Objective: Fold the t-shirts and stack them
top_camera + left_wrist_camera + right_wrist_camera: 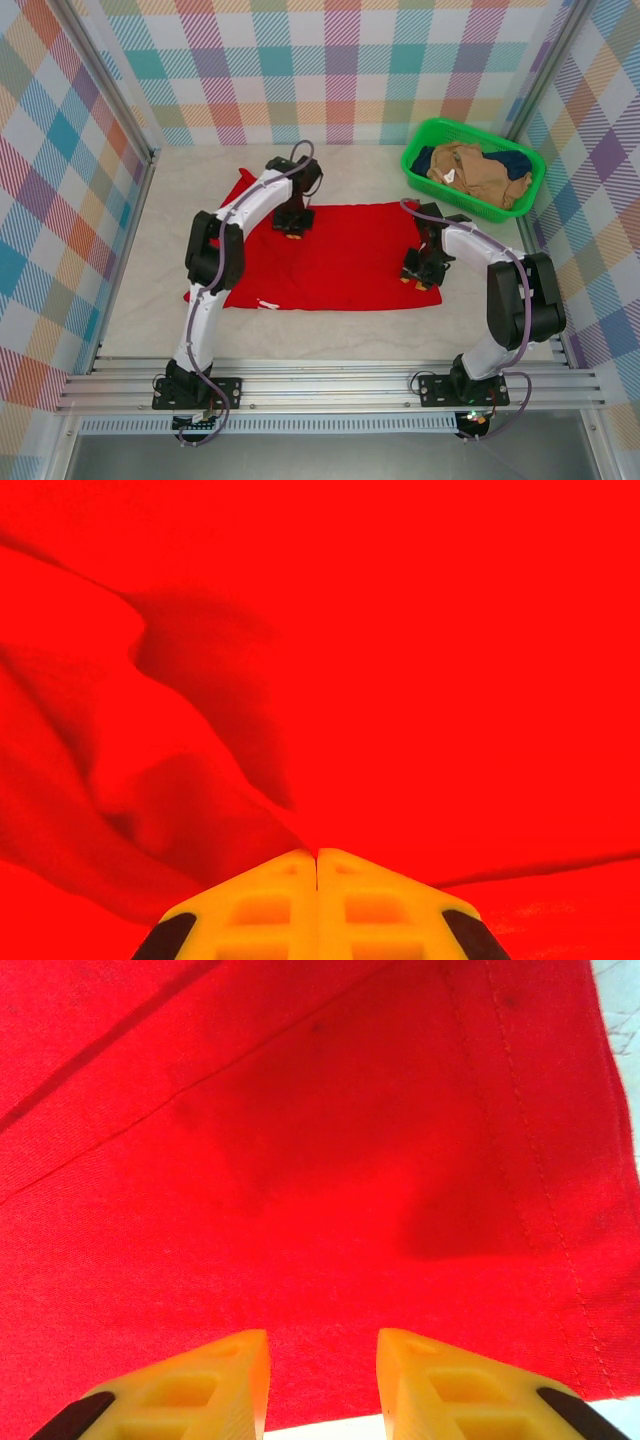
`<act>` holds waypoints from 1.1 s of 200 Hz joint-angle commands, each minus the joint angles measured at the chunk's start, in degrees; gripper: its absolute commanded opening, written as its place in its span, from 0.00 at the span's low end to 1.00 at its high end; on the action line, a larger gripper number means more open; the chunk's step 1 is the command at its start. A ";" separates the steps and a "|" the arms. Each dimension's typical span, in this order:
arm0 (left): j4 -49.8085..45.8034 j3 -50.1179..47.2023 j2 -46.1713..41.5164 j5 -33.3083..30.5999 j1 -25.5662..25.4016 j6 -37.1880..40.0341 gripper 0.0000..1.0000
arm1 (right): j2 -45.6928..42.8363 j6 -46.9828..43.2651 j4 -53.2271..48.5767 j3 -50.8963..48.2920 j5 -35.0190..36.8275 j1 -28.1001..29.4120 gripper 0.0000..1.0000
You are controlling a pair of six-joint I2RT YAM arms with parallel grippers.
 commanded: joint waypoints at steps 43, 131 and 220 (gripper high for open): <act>2.12 0.35 -1.24 1.88 -3.90 2.30 0.40 | -0.44 -0.50 0.13 -0.82 -0.76 0.00 0.34; 6.93 -48.12 -45.61 2.16 33.72 -34.74 0.51 | 1.13 -5.08 6.85 4.64 -7.18 1.24 0.36; 9.12 -60.36 -49.50 9.11 47.54 -48.53 0.52 | 9.13 -6.44 4.67 7.56 -10.24 1.49 0.34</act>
